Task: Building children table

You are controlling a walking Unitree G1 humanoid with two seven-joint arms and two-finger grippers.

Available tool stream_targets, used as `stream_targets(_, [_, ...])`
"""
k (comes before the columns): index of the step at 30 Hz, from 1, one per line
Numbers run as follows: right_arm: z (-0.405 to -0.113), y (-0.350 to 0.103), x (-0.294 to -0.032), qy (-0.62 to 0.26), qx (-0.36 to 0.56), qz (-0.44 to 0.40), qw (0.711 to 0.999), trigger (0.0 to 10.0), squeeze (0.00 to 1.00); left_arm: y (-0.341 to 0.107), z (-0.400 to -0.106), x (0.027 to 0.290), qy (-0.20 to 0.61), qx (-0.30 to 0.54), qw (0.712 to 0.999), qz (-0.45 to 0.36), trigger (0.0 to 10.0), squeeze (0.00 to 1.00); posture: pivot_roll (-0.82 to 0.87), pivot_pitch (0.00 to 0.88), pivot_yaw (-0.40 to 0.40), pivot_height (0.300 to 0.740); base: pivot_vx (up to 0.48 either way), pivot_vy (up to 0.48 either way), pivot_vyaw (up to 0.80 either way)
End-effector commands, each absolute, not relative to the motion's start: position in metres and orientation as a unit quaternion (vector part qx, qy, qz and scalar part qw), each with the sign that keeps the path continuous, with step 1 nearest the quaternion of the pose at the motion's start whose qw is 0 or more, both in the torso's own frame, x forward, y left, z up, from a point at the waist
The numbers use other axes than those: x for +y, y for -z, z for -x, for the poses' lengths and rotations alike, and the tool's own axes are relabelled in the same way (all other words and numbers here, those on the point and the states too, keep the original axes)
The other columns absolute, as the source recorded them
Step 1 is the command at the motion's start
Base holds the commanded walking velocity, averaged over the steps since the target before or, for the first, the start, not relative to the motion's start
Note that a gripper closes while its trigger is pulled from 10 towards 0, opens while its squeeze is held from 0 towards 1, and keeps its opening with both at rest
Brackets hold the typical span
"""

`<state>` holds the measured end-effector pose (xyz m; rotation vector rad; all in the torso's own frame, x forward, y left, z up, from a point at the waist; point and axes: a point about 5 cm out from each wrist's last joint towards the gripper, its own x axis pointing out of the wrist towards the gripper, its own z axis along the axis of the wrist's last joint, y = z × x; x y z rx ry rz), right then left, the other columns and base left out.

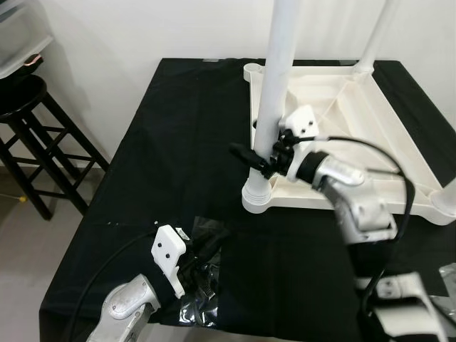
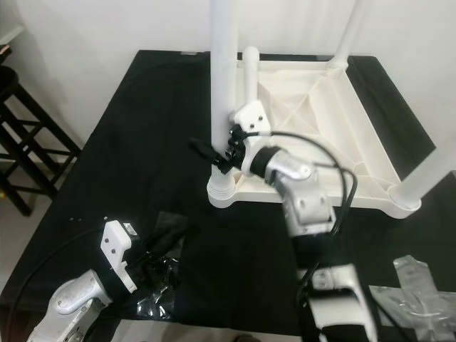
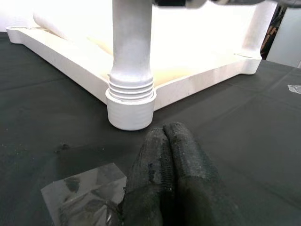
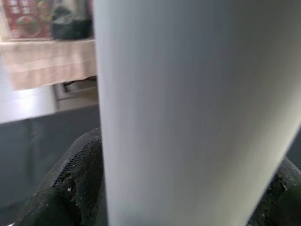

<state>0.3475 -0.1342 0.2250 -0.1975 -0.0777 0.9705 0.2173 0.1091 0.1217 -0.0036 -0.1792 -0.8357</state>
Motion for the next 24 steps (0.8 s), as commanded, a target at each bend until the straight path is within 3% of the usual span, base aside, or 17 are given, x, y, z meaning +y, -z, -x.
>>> stream_targets(1, [-0.347, -0.218, -0.128, -0.507, -0.025, 0.092, 0.857, 10.0, 0.00, -0.116, -0.215, 0.111, 0.403, -0.073, 0.912, 0.003, 10.0, 0.00, 0.03, 0.129, -0.002, 0.740, 0.000, 0.000, 0.00])
stream_targets(3, [-0.350, -0.217, -0.125, -0.546, -0.017, 0.073, 0.834, 10.0, 0.00, -0.115, -0.215, 0.110, 0.404, -0.073, 0.912, 0.002, 10.0, 0.00, 0.04, 0.130, -0.003, 0.740, 0.000, 0.000, 0.00])
stream_targets(5, [-0.351, -0.217, -0.124, -0.554, -0.014, 0.068, 0.830, 10.0, 0.00, -0.115, -0.215, 0.110, 0.404, -0.072, 0.912, 0.002, 10.0, 0.00, 0.04, 0.130, -0.003, 0.740, 0.000, 0.000, 0.00])
stream_targets(6, [-0.356, -0.216, -0.124, -0.564, -0.009, 0.055, 0.824, 3.4, 0.00, -0.115, -0.214, 0.110, 0.404, -0.072, 0.912, 0.002, 10.0, 0.00, 0.04, 0.131, -0.006, 0.740, 0.000, 0.000, 0.00])
stream_targets(7, [-0.356, -0.216, -0.124, -0.564, -0.009, 0.055, 0.824, 3.4, 0.00, -0.115, -0.214, 0.110, 0.404, -0.072, 0.912, 0.002, 10.0, 0.00, 0.04, 0.131, -0.006, 0.740, 0.000, 0.000, 0.00])
stream_targets(8, [-0.358, -0.215, -0.124, -0.571, -0.007, 0.047, 0.820, 0.0, 0.00, -0.115, -0.214, 0.110, 0.404, -0.072, 0.912, 0.002, 10.0, 0.00, 0.04, 0.131, -0.006, 0.740, 0.000, 0.000, 0.00])
stream_targets(11, [-0.357, -0.213, -0.129, -0.600, -0.003, 0.037, 0.799, 0.0, 0.00, -0.115, -0.213, 0.109, 0.404, -0.072, 0.912, 0.003, 10.0, 0.00, 0.04, 0.136, -0.009, 0.740, 0.000, 0.000, 0.00])
stream_targets(15, [-0.356, -0.211, -0.134, -0.603, 0.000, 0.034, 0.797, 0.0, 0.00, -0.116, -0.212, 0.109, 0.404, -0.073, 0.912, 0.003, 10.0, 0.00, 0.04, 0.139, -0.010, 0.740, 0.000, 0.000, 0.00])
stream_targets(19, [-0.351, -0.205, -0.142, -0.590, -0.001, 0.042, 0.806, 0.0, 0.00, -0.116, -0.212, 0.108, 0.404, -0.074, 0.912, 0.004, 10.0, 0.00, 0.03, 0.140, -0.011, 0.740, 0.000, 0.000, 0.00])
stream_targets(24, [-0.347, -0.189, -0.147, -0.528, 0.016, 0.068, 0.846, 0.0, 0.00, -0.117, -0.211, 0.109, 0.404, -0.074, 0.912, 0.004, 10.0, 0.00, 0.02, 0.150, -0.014, 0.740, 0.000, 0.000, 0.00])
